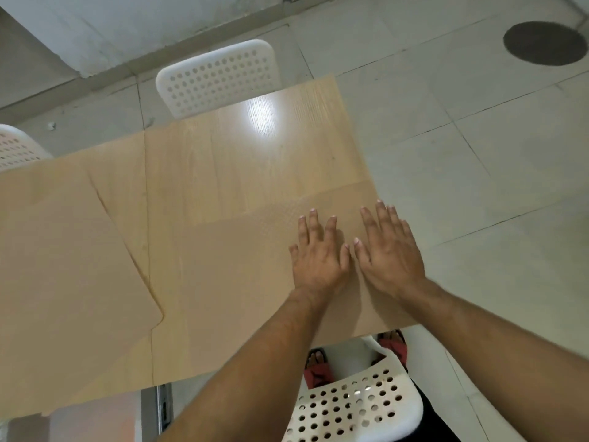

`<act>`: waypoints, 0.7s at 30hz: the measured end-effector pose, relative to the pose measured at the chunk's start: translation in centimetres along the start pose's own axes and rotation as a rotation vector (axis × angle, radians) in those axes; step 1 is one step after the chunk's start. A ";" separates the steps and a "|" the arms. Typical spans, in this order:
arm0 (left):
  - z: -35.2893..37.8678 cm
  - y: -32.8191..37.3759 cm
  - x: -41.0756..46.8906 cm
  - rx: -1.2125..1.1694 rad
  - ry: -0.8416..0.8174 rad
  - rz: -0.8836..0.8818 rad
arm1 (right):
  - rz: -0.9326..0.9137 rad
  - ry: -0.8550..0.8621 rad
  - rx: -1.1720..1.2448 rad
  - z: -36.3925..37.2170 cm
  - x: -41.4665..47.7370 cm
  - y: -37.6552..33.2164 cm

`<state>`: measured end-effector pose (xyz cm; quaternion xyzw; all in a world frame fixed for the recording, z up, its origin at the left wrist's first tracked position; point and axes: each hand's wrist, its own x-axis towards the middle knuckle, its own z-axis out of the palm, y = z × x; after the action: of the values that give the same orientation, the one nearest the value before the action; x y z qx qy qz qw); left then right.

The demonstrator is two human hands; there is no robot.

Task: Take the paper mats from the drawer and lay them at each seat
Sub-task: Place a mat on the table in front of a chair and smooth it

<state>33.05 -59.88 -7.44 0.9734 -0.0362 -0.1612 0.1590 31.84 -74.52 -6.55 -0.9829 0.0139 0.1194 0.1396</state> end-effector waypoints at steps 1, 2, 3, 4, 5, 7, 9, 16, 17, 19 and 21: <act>0.3 0.2 0.6 -0.004 -0.002 0.005 | -0.019 -0.010 -0.009 -0.1 1.4 0.1; 1.0 0.5 1.4 -0.005 -0.009 0.007 | -0.030 -0.026 -0.018 0.0 3.0 0.6; 1.5 0.6 1.9 -0.003 -0.008 0.002 | -0.045 -0.041 -0.027 0.1 4.2 0.7; 1.9 0.4 2.0 0.006 0.010 -0.003 | -0.071 -0.057 -0.036 0.3 5.2 0.5; 2.3 0.3 2.1 0.018 0.039 -0.002 | -0.095 -0.069 -0.046 0.6 6.0 0.4; 2.5 -0.3 1.5 0.057 0.120 0.021 | -0.147 -0.055 -0.072 1.0 6.4 -0.6; 3.0 -0.5 1.5 0.094 0.148 0.037 | -0.165 -0.032 -0.081 1.7 6.7 -0.7; 3.5 -0.6 1.7 0.103 0.134 0.010 | -0.149 0.049 -0.069 3.6 3.0 0.8; 3.5 -0.6 1.7 0.102 0.133 0.010 | -0.142 0.054 -0.053 4.0 1.3 1.1; 3.5 -0.5 1.6 0.099 0.131 0.012 | -0.143 0.046 -0.054 4.9 -2.3 1.2; 3.3 -0.5 1.5 0.092 0.121 0.015 | -0.152 0.018 -0.070 5.9 -5.1 0.9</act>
<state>33.38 -60.59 -11.03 0.9873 -0.0415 -0.0993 0.1172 25.47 -73.82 -11.12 -0.9864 -0.0636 0.0998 0.1138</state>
